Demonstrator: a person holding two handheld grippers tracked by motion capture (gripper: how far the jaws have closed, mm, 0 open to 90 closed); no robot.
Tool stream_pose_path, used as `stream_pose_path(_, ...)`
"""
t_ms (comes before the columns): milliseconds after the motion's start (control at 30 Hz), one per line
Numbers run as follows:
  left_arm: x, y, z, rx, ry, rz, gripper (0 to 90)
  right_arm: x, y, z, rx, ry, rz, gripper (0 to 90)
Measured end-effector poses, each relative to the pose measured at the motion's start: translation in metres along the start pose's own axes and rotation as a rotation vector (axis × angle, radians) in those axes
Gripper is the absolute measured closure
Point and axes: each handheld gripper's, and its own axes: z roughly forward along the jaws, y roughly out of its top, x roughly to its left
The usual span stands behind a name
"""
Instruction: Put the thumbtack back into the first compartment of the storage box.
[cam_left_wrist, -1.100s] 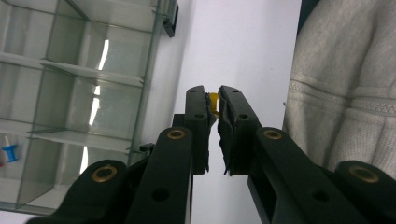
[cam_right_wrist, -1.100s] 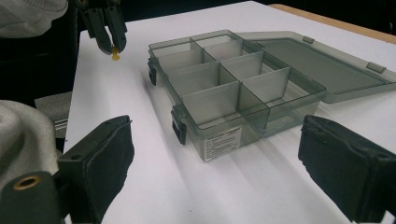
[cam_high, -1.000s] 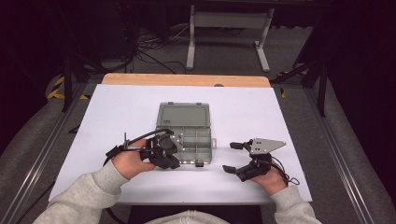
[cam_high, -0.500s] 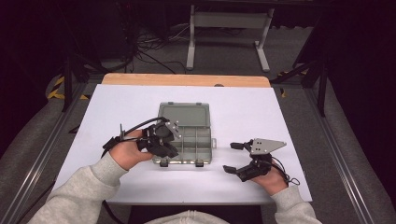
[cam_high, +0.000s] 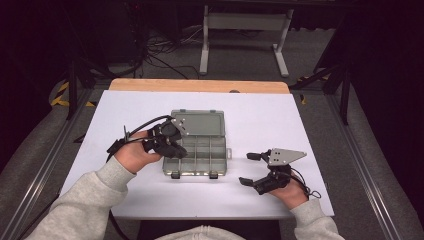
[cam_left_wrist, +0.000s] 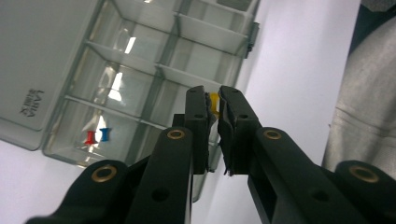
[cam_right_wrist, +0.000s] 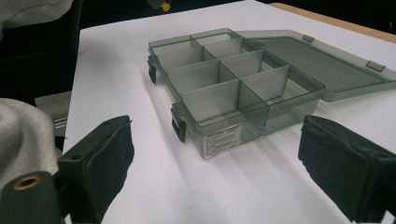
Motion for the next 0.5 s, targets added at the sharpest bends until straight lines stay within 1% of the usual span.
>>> stream_pose_path(200, 0.012, -0.001, -0.002, -0.007, 0.019, -0.026, 82.3, 0.000, 0.000, 0.000, 0.002, 0.001, 0.000, 10.7)
stream_pose_path(333, 0.021, -0.001, -0.004, -0.017, 0.029, -0.055, 82.3, 0.000, 0.000, 0.001, 0.003, 0.002, 0.000, 10.7)
stream_pose_path(467, 0.030, -0.001, -0.004, -0.014, 0.042, -0.077, 82.3, 0.000, 0.000, 0.000, 0.000, 0.001, 0.000, 10.7)
stream_pose_path(500, 0.032, -0.001, -0.004, -0.017, 0.038, -0.084, 82.2, 0.000, 0.000, 0.000, 0.000, 0.001, -0.001, 10.7)
